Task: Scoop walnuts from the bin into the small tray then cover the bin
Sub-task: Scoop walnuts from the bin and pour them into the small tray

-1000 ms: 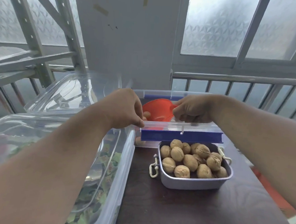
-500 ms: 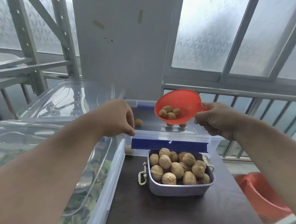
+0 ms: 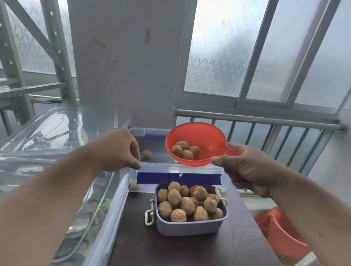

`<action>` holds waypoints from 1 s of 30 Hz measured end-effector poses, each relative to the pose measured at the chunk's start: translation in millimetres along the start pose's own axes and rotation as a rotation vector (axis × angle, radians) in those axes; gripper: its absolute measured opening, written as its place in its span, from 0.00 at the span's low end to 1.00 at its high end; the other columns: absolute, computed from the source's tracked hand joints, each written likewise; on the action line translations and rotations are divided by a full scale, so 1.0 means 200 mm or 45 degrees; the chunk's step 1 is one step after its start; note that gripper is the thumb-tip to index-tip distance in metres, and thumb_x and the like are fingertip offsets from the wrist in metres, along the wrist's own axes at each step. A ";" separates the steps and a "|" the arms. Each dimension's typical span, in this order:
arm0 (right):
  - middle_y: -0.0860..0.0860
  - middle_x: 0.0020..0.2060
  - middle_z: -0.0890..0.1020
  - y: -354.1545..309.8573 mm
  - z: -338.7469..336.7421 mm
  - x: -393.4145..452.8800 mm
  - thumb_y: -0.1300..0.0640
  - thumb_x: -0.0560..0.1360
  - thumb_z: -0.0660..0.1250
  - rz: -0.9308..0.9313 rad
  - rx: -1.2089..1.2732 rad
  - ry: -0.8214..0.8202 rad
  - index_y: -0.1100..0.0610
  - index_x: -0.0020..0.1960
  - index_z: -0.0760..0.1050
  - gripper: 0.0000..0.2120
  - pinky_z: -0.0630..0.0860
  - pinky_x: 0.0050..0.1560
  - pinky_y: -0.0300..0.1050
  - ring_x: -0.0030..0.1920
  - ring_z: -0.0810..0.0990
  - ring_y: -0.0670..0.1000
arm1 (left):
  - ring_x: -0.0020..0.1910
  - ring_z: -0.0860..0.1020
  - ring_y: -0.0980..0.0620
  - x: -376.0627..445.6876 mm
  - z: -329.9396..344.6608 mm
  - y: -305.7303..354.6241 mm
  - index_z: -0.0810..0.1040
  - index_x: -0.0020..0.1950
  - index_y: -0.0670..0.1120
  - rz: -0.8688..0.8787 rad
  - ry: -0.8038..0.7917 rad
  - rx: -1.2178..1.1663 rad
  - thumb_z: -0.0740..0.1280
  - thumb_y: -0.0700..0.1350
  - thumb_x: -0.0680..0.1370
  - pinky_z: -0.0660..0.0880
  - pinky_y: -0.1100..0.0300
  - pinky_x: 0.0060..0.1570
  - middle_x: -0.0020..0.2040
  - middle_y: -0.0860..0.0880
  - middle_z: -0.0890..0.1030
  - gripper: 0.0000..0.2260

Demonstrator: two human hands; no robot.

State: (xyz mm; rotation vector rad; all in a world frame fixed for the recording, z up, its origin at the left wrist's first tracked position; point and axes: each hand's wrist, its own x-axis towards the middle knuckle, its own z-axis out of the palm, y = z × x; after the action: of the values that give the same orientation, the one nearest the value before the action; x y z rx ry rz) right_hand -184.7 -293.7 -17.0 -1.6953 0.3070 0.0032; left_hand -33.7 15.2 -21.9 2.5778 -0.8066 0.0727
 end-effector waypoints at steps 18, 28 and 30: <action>0.62 0.56 0.86 0.06 0.03 -0.16 0.61 0.70 0.83 -0.193 -0.059 0.027 0.34 0.75 0.71 0.42 0.68 0.33 0.46 0.43 0.71 0.62 | 0.37 0.85 0.56 0.01 0.01 -0.01 0.91 0.38 0.51 -0.005 0.002 0.020 0.84 0.48 0.69 0.79 0.62 0.38 0.33 0.55 0.87 0.04; 0.44 0.54 0.88 0.11 0.10 -0.31 0.64 0.73 0.80 -0.441 -0.324 0.169 0.38 0.82 0.63 0.46 0.83 0.50 0.37 0.52 0.88 0.49 | 0.38 0.85 0.55 0.01 0.01 -0.01 0.91 0.38 0.51 -0.008 0.005 -0.015 0.84 0.47 0.69 0.76 0.64 0.38 0.34 0.55 0.87 0.03; 0.41 0.53 0.88 0.13 0.10 -0.33 0.64 0.74 0.80 -0.474 -0.372 0.206 0.37 0.81 0.63 0.46 0.83 0.53 0.38 0.52 0.88 0.47 | 0.38 0.85 0.55 0.01 0.01 -0.01 0.91 0.39 0.51 -0.006 0.005 -0.012 0.84 0.47 0.69 0.78 0.62 0.39 0.34 0.54 0.88 0.04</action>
State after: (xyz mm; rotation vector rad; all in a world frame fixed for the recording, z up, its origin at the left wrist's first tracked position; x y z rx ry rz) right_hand -249.8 -263.1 -33.5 -2.0270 0.1096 -0.3821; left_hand -31.4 15.5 -24.3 2.5697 -0.7970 0.0723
